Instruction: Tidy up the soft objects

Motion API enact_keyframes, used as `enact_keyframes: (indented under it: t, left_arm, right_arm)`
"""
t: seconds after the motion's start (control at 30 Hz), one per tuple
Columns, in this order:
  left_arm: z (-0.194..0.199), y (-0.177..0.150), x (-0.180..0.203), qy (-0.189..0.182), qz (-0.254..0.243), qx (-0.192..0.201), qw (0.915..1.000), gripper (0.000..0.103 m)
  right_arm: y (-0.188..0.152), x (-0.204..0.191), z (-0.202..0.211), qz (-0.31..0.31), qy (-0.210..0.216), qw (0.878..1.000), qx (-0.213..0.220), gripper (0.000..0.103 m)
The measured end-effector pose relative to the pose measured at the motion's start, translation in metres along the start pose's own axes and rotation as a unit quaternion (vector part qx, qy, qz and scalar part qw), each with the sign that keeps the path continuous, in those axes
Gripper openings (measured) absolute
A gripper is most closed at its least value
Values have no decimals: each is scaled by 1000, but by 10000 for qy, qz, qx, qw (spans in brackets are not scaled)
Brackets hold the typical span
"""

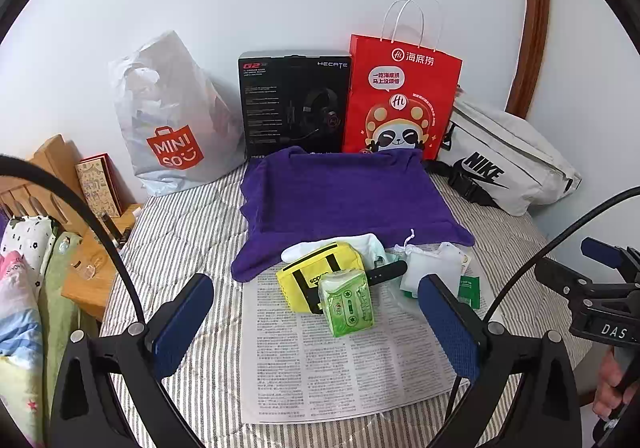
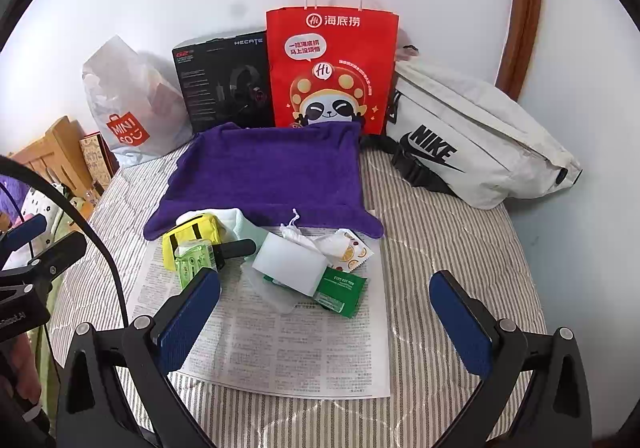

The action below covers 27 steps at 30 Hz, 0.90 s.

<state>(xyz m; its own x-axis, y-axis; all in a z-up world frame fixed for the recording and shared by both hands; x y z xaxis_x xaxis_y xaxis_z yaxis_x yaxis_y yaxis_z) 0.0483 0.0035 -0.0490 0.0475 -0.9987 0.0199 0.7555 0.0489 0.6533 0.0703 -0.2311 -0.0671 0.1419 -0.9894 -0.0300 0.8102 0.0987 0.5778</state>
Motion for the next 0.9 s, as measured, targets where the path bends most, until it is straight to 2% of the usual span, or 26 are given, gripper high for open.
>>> enact_keyframes:
  t: [0.9]
  left_arm:
    - [1,-1,-1,82,-60,-14,9999,103]
  right_arm:
    - [0,-6,5,65,79,9999,-40,103]
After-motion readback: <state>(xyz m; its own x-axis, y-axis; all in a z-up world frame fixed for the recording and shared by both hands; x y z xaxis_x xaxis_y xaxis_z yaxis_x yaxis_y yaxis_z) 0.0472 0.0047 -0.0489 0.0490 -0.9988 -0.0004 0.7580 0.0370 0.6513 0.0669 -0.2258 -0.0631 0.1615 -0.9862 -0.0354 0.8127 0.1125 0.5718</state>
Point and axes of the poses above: each gripper's, at about its wrist camera, not at the fingertips, and z roughly against the way its jaws point, x to its right, y to its top, the point moved 9 cm from there along -z, roughly the way its jaws point, and after that the axes turned 5 degrees about -x, right-handed, at the moved point
